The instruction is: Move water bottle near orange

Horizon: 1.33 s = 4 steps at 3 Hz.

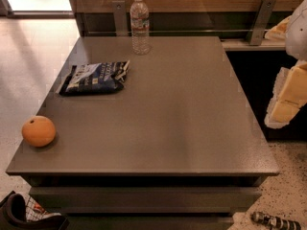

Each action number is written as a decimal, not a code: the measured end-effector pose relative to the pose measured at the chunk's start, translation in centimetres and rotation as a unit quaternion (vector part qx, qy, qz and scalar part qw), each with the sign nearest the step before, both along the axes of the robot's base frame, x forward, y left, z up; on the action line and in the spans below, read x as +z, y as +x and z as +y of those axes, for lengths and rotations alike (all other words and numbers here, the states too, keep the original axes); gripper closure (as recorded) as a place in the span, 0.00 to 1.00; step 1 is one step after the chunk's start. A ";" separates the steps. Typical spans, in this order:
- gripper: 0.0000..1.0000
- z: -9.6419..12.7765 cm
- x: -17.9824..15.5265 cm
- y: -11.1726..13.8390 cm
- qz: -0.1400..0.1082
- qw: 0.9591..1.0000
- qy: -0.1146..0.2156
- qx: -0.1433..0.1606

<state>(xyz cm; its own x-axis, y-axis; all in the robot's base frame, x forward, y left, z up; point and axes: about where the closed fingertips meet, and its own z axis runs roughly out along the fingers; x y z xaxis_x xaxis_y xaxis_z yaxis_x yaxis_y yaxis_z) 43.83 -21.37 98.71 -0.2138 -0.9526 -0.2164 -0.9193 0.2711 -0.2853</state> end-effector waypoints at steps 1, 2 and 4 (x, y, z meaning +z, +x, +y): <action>0.00 0.0 0.0 0.0 0.000 1.000 0.000 0.000; 0.00 -0.1 0.0 2.0 -0.022 1.000 0.020 -0.003; 0.00 1.5 -0.3 12.3 -0.132 0.973 0.189 -0.012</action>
Offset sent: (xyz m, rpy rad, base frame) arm 0.0574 -0.0057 -0.0039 0.1097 -0.1029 -0.0173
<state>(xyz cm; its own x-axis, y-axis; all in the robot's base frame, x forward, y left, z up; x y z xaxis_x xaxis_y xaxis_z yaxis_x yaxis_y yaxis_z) 56.14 -19.90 98.38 -0.1245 -0.7900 -0.6003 -0.8193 0.4231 -0.3870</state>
